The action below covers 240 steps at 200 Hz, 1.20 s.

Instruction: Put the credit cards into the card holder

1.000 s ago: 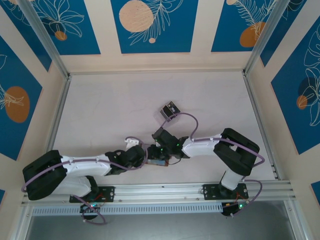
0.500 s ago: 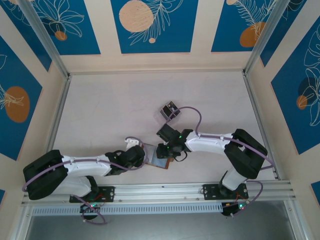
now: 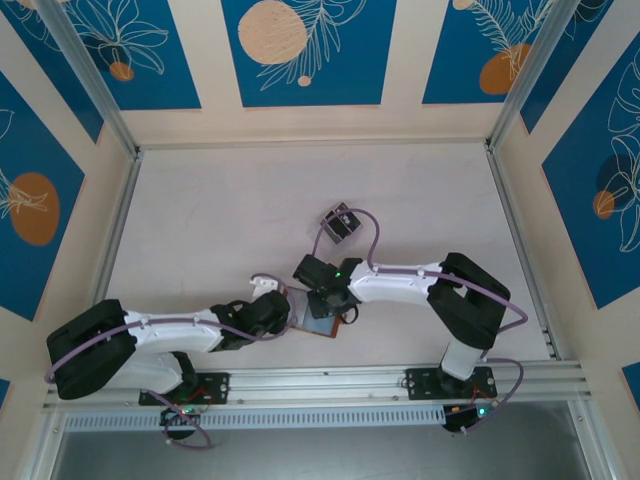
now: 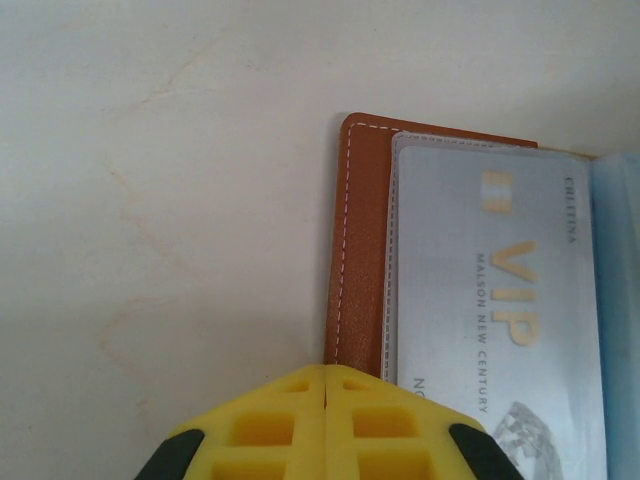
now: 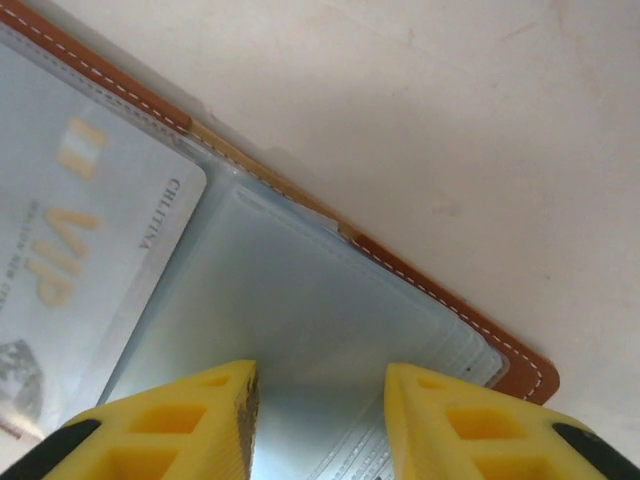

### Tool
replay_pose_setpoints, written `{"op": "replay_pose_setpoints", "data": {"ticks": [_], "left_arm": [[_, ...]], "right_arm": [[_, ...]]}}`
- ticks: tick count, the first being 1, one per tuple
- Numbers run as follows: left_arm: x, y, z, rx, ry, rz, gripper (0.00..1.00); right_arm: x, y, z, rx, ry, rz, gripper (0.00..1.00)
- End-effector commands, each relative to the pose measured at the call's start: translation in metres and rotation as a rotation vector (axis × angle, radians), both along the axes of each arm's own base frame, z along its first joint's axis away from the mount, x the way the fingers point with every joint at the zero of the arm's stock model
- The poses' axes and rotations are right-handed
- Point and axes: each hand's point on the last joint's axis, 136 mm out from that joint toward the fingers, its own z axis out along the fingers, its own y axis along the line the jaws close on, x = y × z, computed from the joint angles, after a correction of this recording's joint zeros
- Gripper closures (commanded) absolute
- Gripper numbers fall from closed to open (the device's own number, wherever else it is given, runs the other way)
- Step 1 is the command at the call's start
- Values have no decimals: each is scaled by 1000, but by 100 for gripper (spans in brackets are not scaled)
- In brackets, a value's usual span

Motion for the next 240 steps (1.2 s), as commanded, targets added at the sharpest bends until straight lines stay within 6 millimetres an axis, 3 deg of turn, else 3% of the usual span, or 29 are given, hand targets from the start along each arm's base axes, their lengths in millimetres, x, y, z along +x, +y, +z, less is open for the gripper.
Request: {"op": "replay_pose_setpoints", "data": {"ticks": [1,44,90,118,130,175,240], "left_arm": [[-17,14,-22,56,79,-10,96],[-17,16,-23,58,79,-7,96],[-19,18,-25,64,85,-11,96],[-21,12,-24,62,75,-27,96],[-21,9,-22,60,69,-33,96],[-24,2,-22,59,64,-42,96],[-26,-3,-27,60,72,-44,96]], "right_arm": [[-5,-17,-17,-143,-8,-2,64],[-8,-20,-24,-205,-28,-15,81],[-2,-25,-11,-231,-77,-29,90],[3,-32,-2,-254,-98,-36,88],[4,-33,-3,-252,-91,-36,79],[10,-33,3,-244,-99,-33,70],[20,-35,13,-280,-142,-30,67]]}}
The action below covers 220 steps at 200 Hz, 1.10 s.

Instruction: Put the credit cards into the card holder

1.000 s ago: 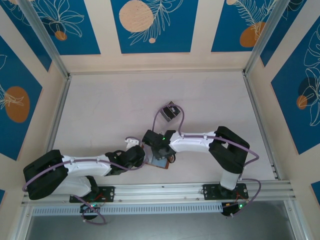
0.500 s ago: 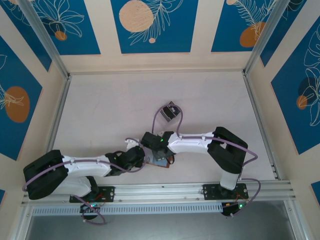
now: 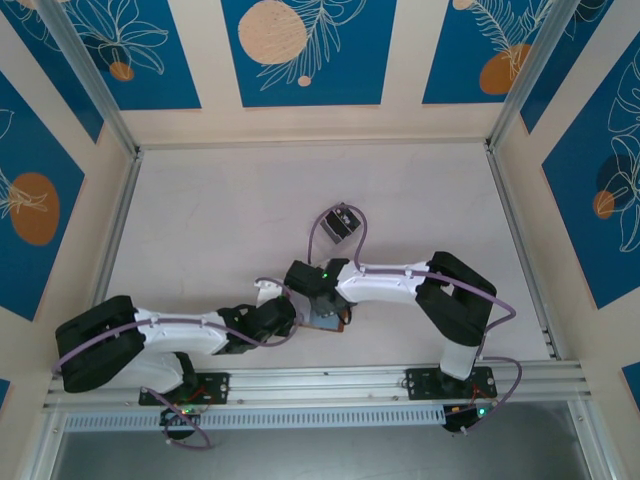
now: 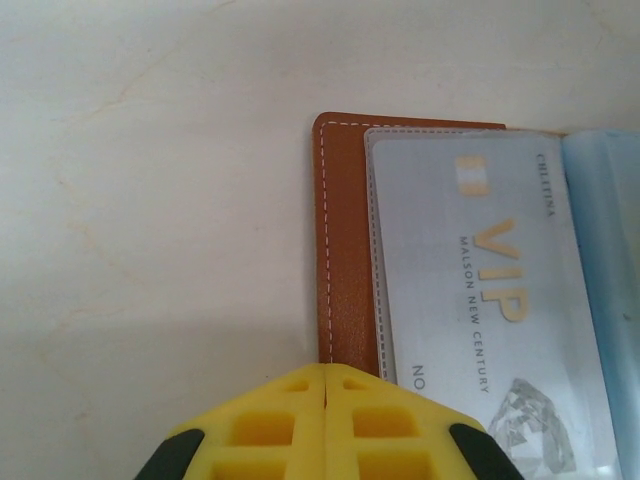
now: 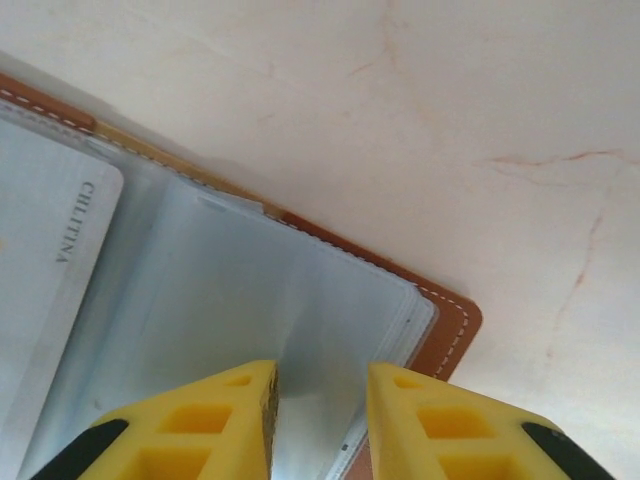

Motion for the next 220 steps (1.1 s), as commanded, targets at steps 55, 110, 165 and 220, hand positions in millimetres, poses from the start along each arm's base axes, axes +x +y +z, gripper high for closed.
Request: {"op": "replay_pose_setpoints", "data": {"ticks": [55,110,165,220], "left_arm": [[-23,11,-26,74,110,-41,96],[-24,13,-26,75,108,-39,96],[-24,15,-25,78,104,-35,96],[-24,20,-22,89,96,-30,96]], "right_arm": [[10,4,18,41,-42,38,65],[17,8,7,67,-3,38,69],[13,6,-12,64,49,20,73],[1,-2,-26,55,91,-14,78]]}}
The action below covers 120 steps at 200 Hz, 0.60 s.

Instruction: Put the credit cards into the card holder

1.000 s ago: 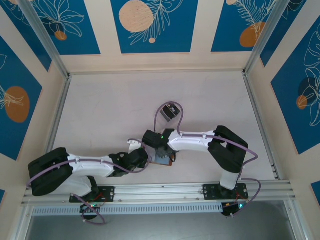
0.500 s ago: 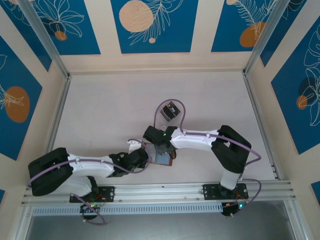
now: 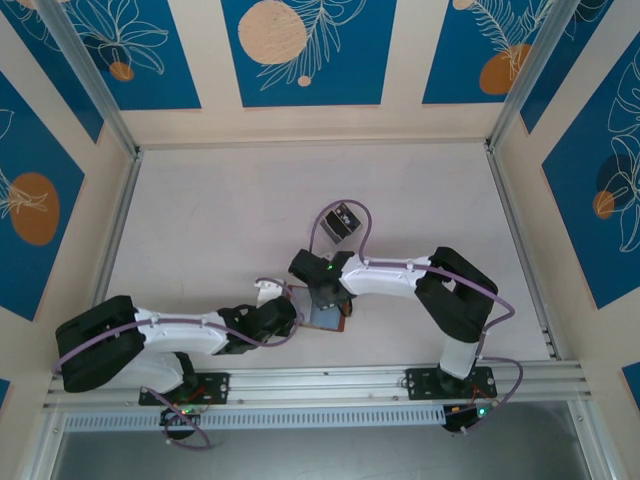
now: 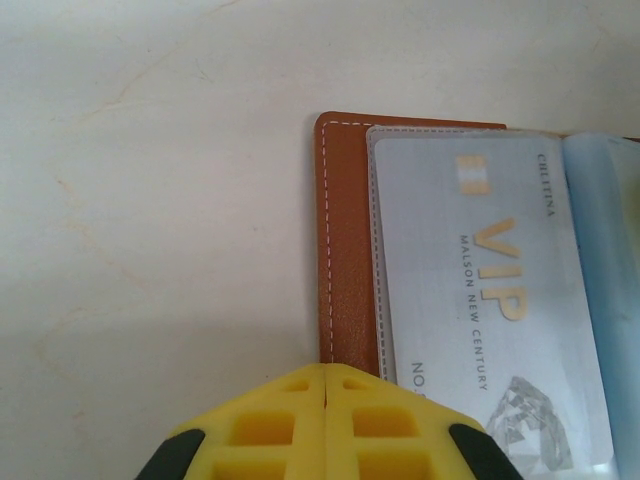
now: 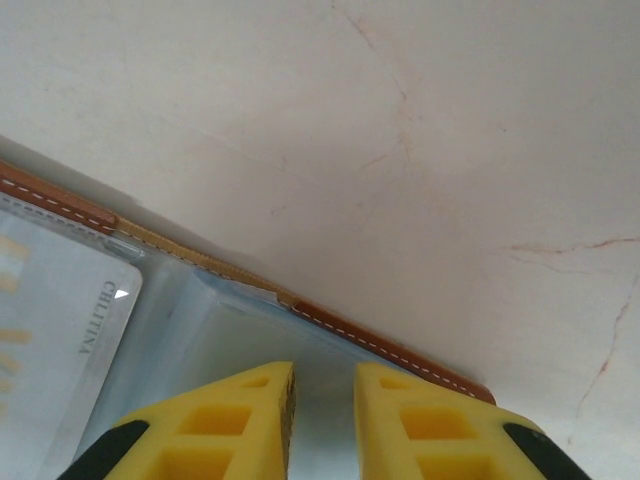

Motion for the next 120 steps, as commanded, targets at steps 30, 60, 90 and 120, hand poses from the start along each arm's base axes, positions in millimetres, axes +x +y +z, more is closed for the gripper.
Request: {"op": "replay_pose_setpoints", "data": {"ticks": [30,60,90,120], "left_arm": [[-23,22,-21,90,94,-28,96],[-24,21,-23,94,101,-32,96],[-25,19,-25,93,106,-35,96],[-25,20,-26,94,105,-35,96]], "right_arm": [[-17,-10,-18,-21,69,-23,88],[-13,-4,-7,-5,41,-5,99],[-9,-2,1,-3,25,3,98],[-7,-8,8,-26,3,2,79]]}}
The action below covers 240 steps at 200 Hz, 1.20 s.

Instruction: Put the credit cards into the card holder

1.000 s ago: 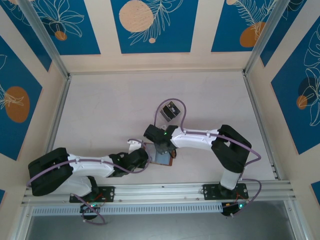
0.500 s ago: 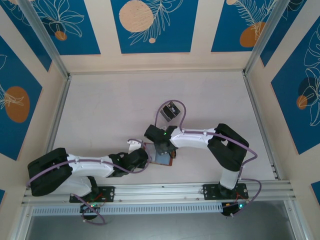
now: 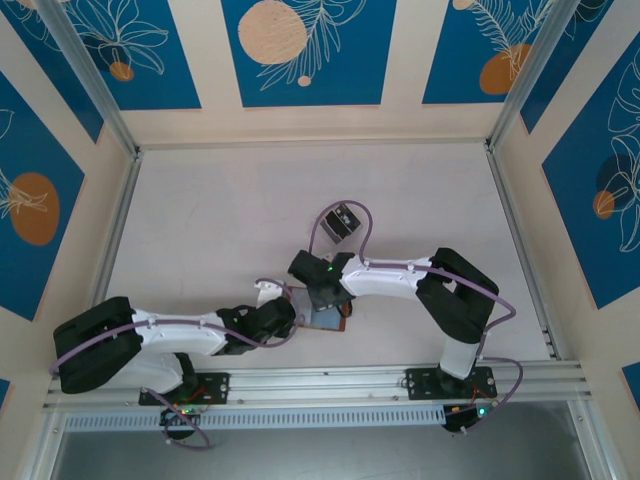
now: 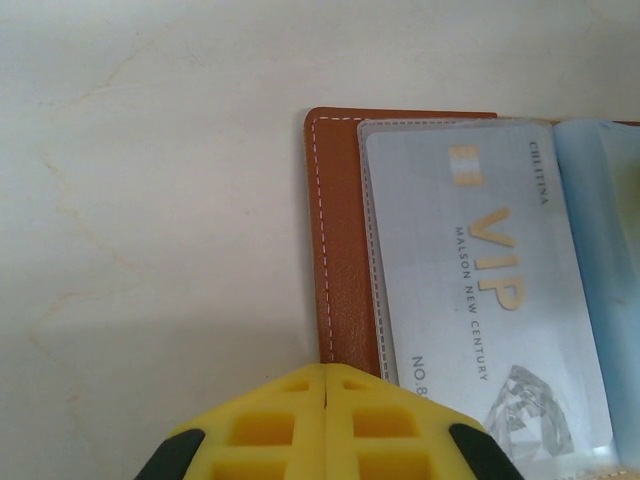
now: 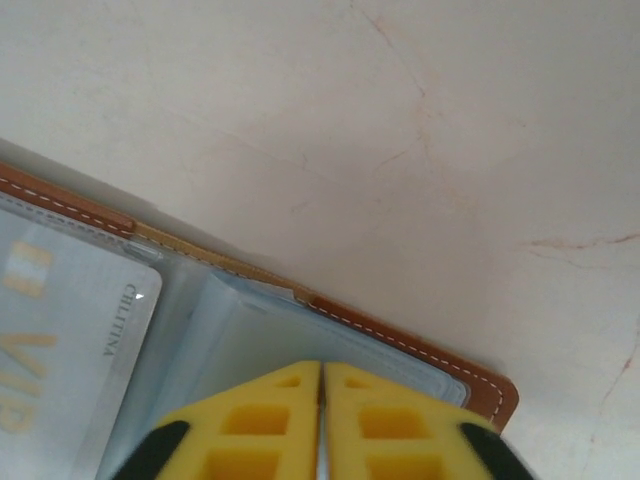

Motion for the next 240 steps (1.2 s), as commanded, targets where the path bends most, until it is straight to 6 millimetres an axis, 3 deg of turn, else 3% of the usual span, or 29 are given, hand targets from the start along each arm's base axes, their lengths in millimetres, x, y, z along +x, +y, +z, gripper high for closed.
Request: {"op": "replay_pose_setpoints", "data": {"ticks": [1,41,154,202,240], "left_arm": [[-21,20,-26,100,91,-23,96],[-21,20,-27,102,93,-23,96],[-21,22,-24,101,87,-20,96],[-20,23,-22,106,82,-21,96],[-21,22,-24,106,87,-23,96]], "right_arm": [[-5,-11,7,-41,5,7,79],[-2,-13,16,-29,-22,10,73],[-14,-19,-13,-31,75,-23,74],[-21,-19,-22,-10,114,-40,80],[-19,-18,-15,4,93,-32,93]]}}
